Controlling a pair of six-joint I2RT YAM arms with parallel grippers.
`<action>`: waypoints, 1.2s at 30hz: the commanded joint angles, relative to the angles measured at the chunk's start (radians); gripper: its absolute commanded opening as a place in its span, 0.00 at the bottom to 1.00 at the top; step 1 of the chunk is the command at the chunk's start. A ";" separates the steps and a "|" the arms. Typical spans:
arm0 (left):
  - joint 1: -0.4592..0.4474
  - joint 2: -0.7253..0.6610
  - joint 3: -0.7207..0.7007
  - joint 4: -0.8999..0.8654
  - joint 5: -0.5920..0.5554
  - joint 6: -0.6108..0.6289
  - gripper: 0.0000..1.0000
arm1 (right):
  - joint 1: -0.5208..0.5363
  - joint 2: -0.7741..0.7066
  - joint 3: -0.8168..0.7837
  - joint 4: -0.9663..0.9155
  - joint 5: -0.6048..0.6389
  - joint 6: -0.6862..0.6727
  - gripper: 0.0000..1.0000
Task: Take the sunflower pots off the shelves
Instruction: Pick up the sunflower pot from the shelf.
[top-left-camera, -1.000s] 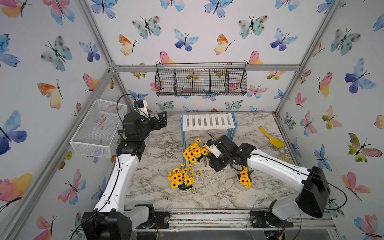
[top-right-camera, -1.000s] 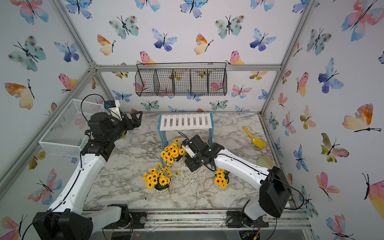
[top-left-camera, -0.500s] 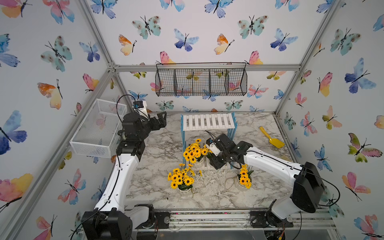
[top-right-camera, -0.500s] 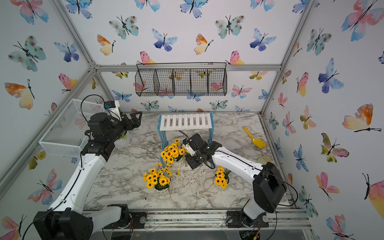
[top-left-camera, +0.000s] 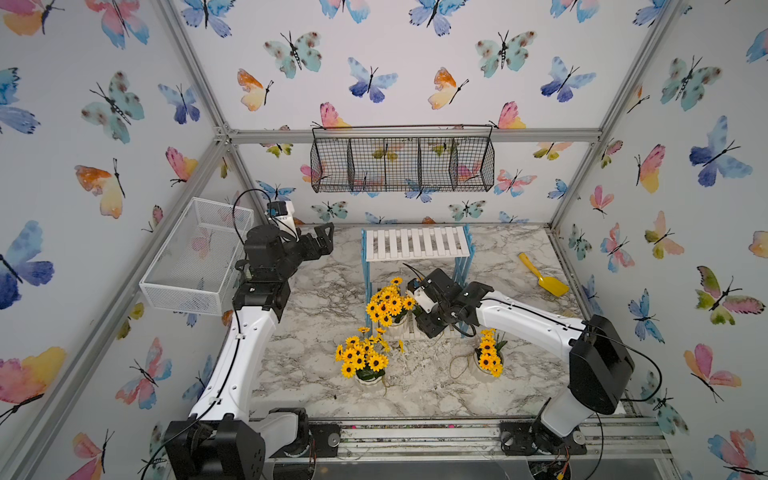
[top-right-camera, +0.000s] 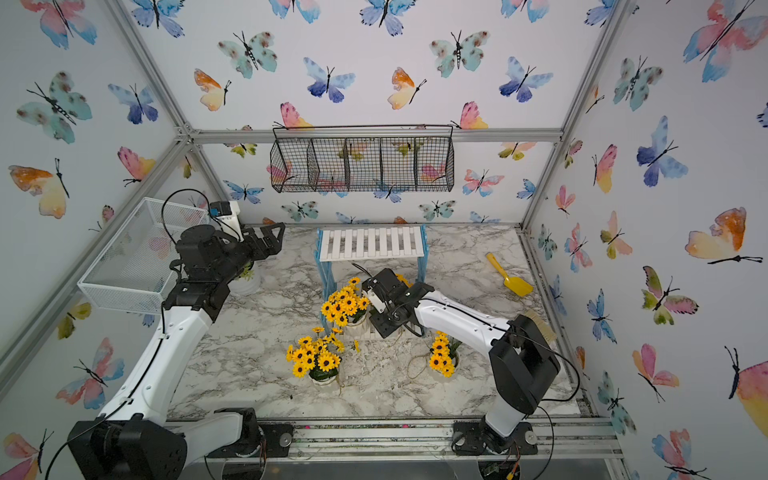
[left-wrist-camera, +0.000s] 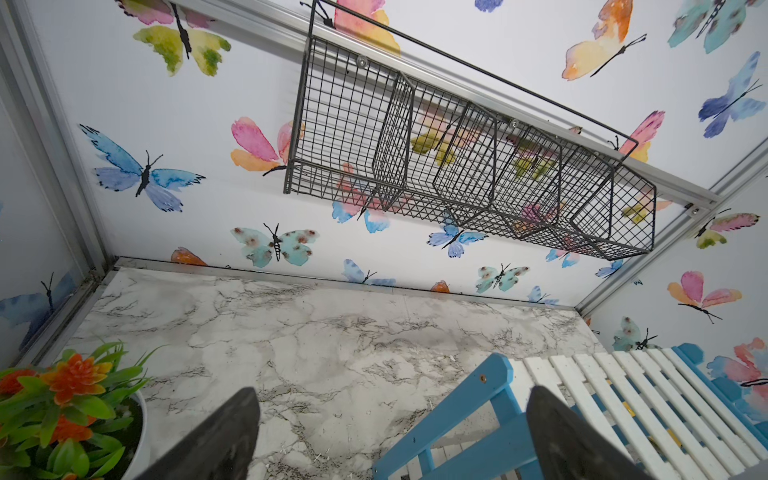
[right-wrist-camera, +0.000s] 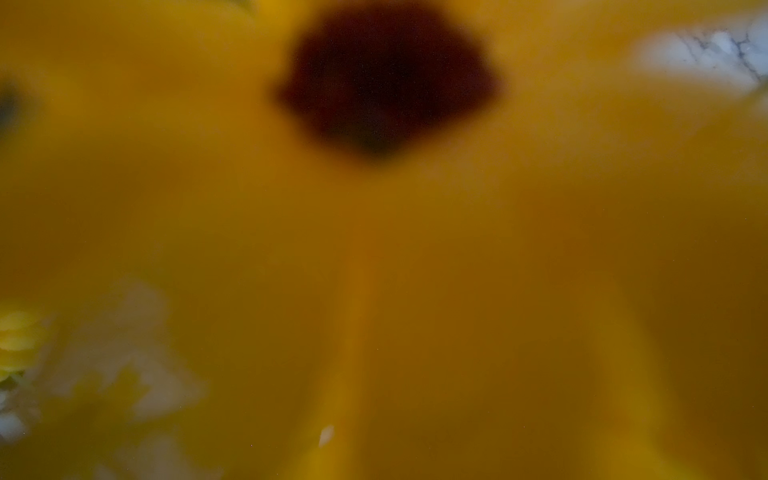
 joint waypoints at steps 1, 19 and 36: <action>0.009 0.005 -0.005 0.025 0.020 -0.008 0.99 | -0.001 0.024 0.023 0.006 0.030 -0.014 0.55; 0.012 0.006 -0.014 0.031 0.022 -0.012 0.99 | -0.001 0.066 0.032 0.009 0.046 -0.018 0.35; 0.015 0.004 -0.016 0.034 0.025 -0.017 0.99 | 0.001 0.013 0.044 -0.001 0.074 -0.037 0.06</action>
